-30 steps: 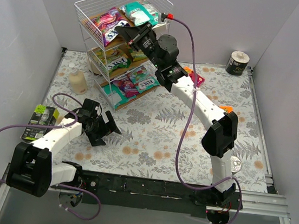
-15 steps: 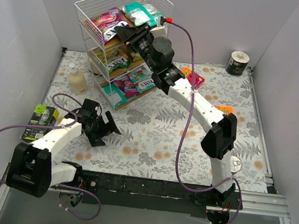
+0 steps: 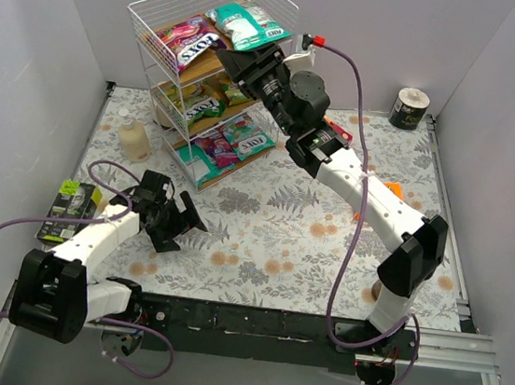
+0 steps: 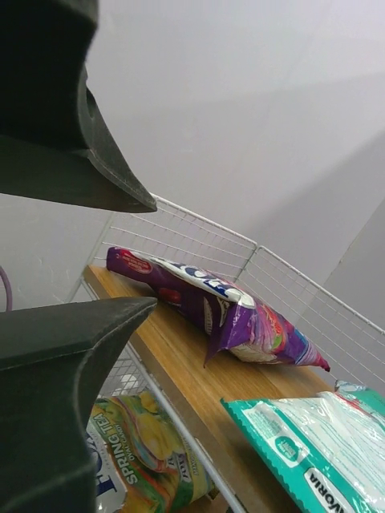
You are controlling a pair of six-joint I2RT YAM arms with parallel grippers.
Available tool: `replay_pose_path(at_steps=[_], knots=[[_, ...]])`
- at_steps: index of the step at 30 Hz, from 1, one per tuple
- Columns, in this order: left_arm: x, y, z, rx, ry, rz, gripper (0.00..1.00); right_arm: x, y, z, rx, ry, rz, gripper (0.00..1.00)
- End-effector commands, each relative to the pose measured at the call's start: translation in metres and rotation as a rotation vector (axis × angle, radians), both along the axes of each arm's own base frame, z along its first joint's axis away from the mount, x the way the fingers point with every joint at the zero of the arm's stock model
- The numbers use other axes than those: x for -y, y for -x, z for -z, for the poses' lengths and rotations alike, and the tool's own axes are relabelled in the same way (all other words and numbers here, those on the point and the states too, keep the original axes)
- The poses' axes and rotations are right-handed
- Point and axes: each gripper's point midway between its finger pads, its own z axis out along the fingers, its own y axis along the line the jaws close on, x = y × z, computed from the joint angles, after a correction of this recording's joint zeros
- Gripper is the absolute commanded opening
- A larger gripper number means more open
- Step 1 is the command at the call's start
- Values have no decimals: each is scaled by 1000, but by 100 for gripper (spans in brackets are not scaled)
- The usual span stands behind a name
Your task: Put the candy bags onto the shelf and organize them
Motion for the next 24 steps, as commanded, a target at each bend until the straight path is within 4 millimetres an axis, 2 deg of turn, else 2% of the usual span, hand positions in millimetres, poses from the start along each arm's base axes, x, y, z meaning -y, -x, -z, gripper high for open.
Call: replay_pose_path(at_steps=[1, 2, 3, 6, 7, 8, 9, 10, 11, 13, 15, 18, 20, 21, 23, 24], knots=[[-2, -7, -18, 64, -11, -1, 98, 27, 21, -21, 33, 2, 27, 54], [-2, -9, -22, 80, -13, 2, 98, 36, 29, -26, 39, 6, 29, 54], [-2, -10, -26, 97, -14, 4, 98, 39, 30, -14, 16, 38, 36, 54], [-6, -17, -44, 168, -29, 7, 98, 69, 39, 0, 19, 168, 117, 57], [-7, -19, -49, 191, -34, 3, 98, 79, 35, 22, -10, 233, 169, 61], [-8, -21, -54, 215, -40, 3, 98, 97, 43, 33, -24, 312, 204, 68], [-10, -23, -61, 241, -46, -2, 98, 110, 43, 50, -46, 381, 240, 70], [-11, -26, -71, 282, -47, -8, 98, 126, 39, 82, -85, 469, 307, 71], [-13, -27, -76, 306, -53, -9, 98, 146, 47, 92, -78, 542, 342, 74], [-15, -31, -91, 369, -57, -20, 98, 177, 50, 116, -107, 639, 436, 75], [-17, -35, -103, 422, -62, -27, 98, 208, 62, 155, -157, 759, 485, 78], [-22, -37, -117, 485, -76, -41, 98, 256, 76, 197, -223, 900, 599, 79], [-28, -42, -125, 518, -99, -66, 98, 288, 84, 208, -258, 934, 694, 80], [-29, -42, -126, 524, -106, -73, 98, 300, 90, 229, -297, 964, 713, 80], [-32, -45, -130, 537, -118, -85, 98, 325, 99, 244, -343, 968, 762, 81], [-32, -46, -132, 543, -121, -89, 98, 335, 105, 263, -382, 989, 771, 81]])
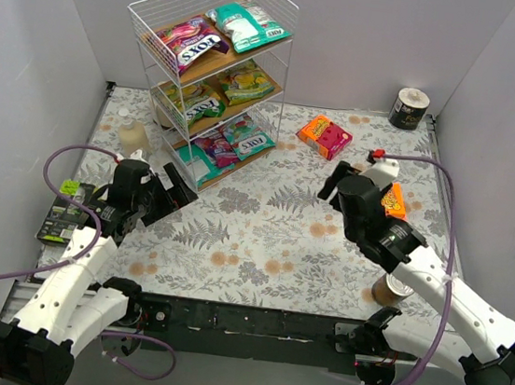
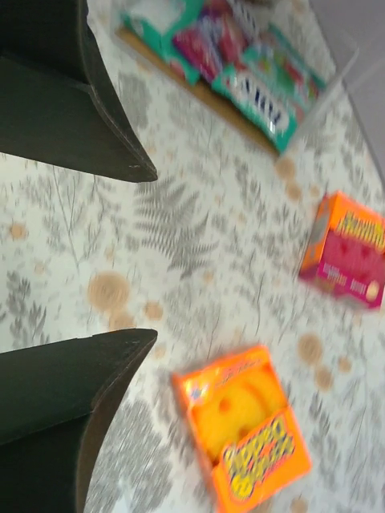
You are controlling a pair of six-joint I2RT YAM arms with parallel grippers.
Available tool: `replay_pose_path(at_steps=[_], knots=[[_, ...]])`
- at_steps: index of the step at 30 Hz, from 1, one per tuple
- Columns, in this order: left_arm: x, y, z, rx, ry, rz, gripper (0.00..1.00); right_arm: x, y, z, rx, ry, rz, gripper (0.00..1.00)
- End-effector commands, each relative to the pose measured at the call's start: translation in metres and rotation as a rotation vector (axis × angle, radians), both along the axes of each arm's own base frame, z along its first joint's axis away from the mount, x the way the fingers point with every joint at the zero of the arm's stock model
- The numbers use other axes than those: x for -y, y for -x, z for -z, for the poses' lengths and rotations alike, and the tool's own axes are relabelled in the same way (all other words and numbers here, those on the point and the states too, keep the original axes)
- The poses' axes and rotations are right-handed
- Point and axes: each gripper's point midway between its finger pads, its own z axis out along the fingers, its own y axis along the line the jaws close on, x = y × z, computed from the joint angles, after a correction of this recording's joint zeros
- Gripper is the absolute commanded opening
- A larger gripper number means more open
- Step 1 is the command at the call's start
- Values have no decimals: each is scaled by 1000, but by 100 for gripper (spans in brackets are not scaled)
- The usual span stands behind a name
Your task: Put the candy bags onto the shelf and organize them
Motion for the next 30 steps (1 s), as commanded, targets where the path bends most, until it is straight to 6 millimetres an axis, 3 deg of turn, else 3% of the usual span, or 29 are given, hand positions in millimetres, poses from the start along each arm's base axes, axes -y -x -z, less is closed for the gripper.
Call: replay_pose_path(at_steps=[1, 2, 5, 12, 30], knots=[[-12, -11, -22, 81, -52, -50, 98, 71, 21, 34, -35, 64, 217, 81], [-13, -12, -23, 87, -54, -53, 98, 77, 26, 48, -51, 81, 224, 81], [-15, -15, -27, 104, -62, -58, 98, 89, 33, 56, -39, 88, 233, 82], [-9, -16, -29, 122, -45, -32, 98, 107, 40, 54, -26, 126, 259, 82], [-12, -22, -26, 127, -50, -56, 98, 113, 41, 58, -6, 85, 293, 83]])
